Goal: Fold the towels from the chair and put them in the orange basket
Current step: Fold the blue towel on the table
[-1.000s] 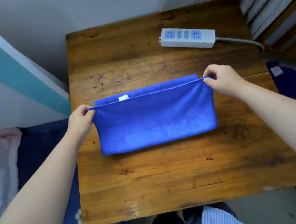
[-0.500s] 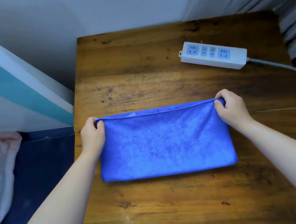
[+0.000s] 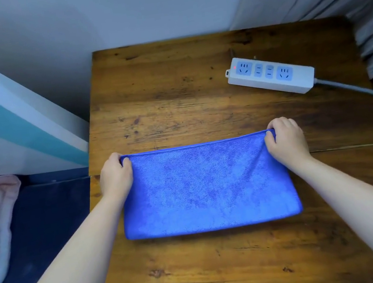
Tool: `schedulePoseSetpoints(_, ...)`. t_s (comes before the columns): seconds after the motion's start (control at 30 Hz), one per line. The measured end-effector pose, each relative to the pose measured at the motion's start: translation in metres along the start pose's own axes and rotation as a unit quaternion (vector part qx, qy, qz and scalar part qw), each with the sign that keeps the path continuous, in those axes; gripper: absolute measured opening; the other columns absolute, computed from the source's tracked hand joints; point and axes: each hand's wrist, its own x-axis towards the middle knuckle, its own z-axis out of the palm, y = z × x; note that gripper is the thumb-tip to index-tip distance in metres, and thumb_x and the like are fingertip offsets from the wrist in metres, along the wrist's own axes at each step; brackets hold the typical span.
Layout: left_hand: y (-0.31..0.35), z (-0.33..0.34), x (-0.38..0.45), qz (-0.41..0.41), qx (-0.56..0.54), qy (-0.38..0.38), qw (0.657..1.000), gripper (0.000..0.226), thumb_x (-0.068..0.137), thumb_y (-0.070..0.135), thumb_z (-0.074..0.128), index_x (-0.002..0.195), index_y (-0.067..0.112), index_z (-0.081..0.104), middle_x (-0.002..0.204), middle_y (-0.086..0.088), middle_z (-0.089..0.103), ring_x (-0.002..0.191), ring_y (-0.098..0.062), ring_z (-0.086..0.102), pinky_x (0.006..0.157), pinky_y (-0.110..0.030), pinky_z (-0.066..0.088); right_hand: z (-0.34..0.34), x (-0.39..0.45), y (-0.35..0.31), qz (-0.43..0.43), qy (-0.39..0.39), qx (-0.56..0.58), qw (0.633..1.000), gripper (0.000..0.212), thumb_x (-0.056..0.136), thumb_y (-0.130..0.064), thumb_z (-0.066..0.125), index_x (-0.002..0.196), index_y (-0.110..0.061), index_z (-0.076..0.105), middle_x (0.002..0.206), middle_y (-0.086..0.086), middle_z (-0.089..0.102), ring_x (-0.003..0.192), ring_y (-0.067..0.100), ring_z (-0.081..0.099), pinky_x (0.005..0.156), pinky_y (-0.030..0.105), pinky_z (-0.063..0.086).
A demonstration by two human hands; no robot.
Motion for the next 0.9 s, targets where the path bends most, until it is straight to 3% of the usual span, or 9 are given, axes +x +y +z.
schedulePoseSetpoints(0.3, 0.000, 0.008, 0.003, -0.005, 0.028, 0.005, 1.000, 0.025, 0.096, 0.013, 0.037, 0.106, -0.003, 0.053, 0.107, -0.023, 0.060, 0.086, -0.029, 0.046, 0.071, -0.031, 0.033, 0.008, 0.000, -0.002, 0.012, 0.018, -0.043, 0.999, 0.019, 0.088, -0.003, 0.046, 0.097, 0.007, 0.059, 0.104, 0.025, 0.059, 0.103, 0.040, 0.049, 0.086, 0.044, 0.038)
schedulePoseSetpoints(0.43, 0.003, 0.008, 0.001, -0.026, 0.048, 0.008, 0.998, 0.029, 0.095, 0.015, 0.040, 0.117, -0.002, 0.050, 0.118, -0.022, 0.057, 0.108, -0.037, 0.051, 0.084, -0.039, 0.041, 0.009, -0.003, -0.005, -0.015, 0.034, -0.092, 0.995, 0.019, 0.084, 0.001, 0.046, 0.095, 0.008, 0.060, 0.101, 0.027, 0.059, 0.101, 0.044, 0.052, 0.084, 0.048, 0.041)
schedulePoseSetpoints(0.53, 0.006, 0.008, -0.014, -0.004, 0.064, 0.037, 0.997, 0.037, 0.093, 0.013, 0.046, 0.125, -0.003, 0.045, 0.130, -0.021, 0.047, 0.124, -0.036, 0.040, 0.101, -0.041, 0.033, 0.011, -0.015, -0.008, -0.050, 0.083, -0.099, 0.990, 0.029, 0.070, 0.004, 0.051, 0.097, 0.009, 0.060, 0.105, 0.030, 0.061, 0.106, 0.049, 0.055, 0.086, 0.058, 0.044)
schedulePoseSetpoints(0.67, 0.000, 0.021, -0.056, 0.080, 0.088, 0.072, 0.990, 0.057, 0.087, 0.011, 0.056, 0.136, -0.007, 0.035, 0.146, -0.023, 0.030, 0.138, -0.038, 0.025, 0.113, -0.043, 0.022, 0.030, -0.064, -0.021, -0.151, 0.124, -0.122, 0.973, 0.046, 0.065, -0.007, 0.033, 0.109, -0.002, 0.049, 0.118, 0.026, 0.060, 0.120, 0.039, 0.036, 0.101, 0.058, 0.034)
schedulePoseSetpoints(0.77, -0.006, 0.033, -0.079, 0.086, 0.071, 0.061, 0.992, 0.065, 0.085, 0.009, 0.059, 0.139, -0.010, 0.028, 0.149, -0.026, 0.024, 0.140, -0.040, 0.021, 0.115, -0.043, 0.018, 0.047, -0.112, -0.037, -0.209, 0.093, -0.099, 0.968, 0.045, 0.067, -0.017, 0.036, 0.111, -0.010, 0.046, 0.120, 0.019, 0.063, 0.121, 0.032, 0.034, 0.101, 0.050, 0.021)
schedulePoseSetpoints(0.9, -0.014, 0.030, -0.081, 0.039, -0.010, 0.039, 0.998, 0.062, 0.088, 0.007, 0.054, 0.141, -0.008, 0.023, 0.150, -0.022, 0.023, 0.141, -0.033, 0.019, 0.115, -0.033, 0.013, 0.060, -0.147, -0.047, -0.208, 0.022, -0.109, 0.972, 0.044, 0.074, -0.031, 0.039, 0.112, -0.013, 0.053, 0.120, 0.014, 0.065, 0.121, 0.028, 0.036, 0.098, 0.048, 0.022)
